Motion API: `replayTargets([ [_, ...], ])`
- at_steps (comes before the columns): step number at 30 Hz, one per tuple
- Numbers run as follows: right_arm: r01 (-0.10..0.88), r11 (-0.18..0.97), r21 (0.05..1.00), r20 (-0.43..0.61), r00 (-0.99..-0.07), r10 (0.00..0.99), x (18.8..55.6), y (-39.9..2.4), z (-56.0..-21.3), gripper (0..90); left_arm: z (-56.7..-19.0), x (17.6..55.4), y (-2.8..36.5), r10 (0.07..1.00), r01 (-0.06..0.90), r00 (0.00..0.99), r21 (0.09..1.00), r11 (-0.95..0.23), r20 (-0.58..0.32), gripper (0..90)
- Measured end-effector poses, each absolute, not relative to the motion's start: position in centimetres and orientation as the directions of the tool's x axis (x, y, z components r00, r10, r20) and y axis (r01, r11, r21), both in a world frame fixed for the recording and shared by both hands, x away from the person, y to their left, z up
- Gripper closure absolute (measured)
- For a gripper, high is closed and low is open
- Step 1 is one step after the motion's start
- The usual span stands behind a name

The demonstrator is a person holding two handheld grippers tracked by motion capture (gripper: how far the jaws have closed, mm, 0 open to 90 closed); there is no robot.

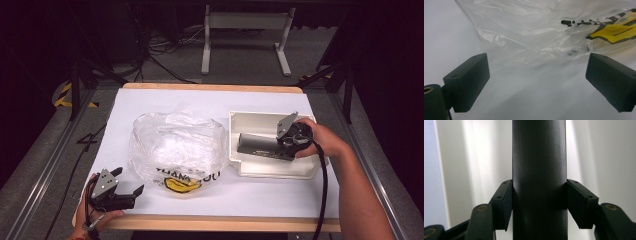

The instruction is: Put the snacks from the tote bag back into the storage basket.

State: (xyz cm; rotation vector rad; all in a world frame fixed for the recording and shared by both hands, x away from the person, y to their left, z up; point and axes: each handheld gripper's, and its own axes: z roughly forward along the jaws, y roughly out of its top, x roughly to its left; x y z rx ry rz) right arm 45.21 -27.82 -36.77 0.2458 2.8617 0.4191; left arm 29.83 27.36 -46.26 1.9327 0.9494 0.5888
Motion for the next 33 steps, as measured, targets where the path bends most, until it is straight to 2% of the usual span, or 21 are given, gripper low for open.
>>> replayTargets([
  [11, 0.148, 0.932, 0.33, -0.23, -0.946, 0.231, 45.2, -28.1, -36.6, 39.4, -46.2, 29.8, 27.4, 0.803, 0.385, 0.595, 0.866, -0.318, 0.03, 6.2],
  [33, 0.123, 0.876, 0.467, -0.233, -0.938, 0.256, 43.8, -28.4, -34.6, 37.9, -46.0, 29.7, 27.5, 0.808, 0.382, 0.588, 0.87, -0.313, 0.033, 6.2],
])
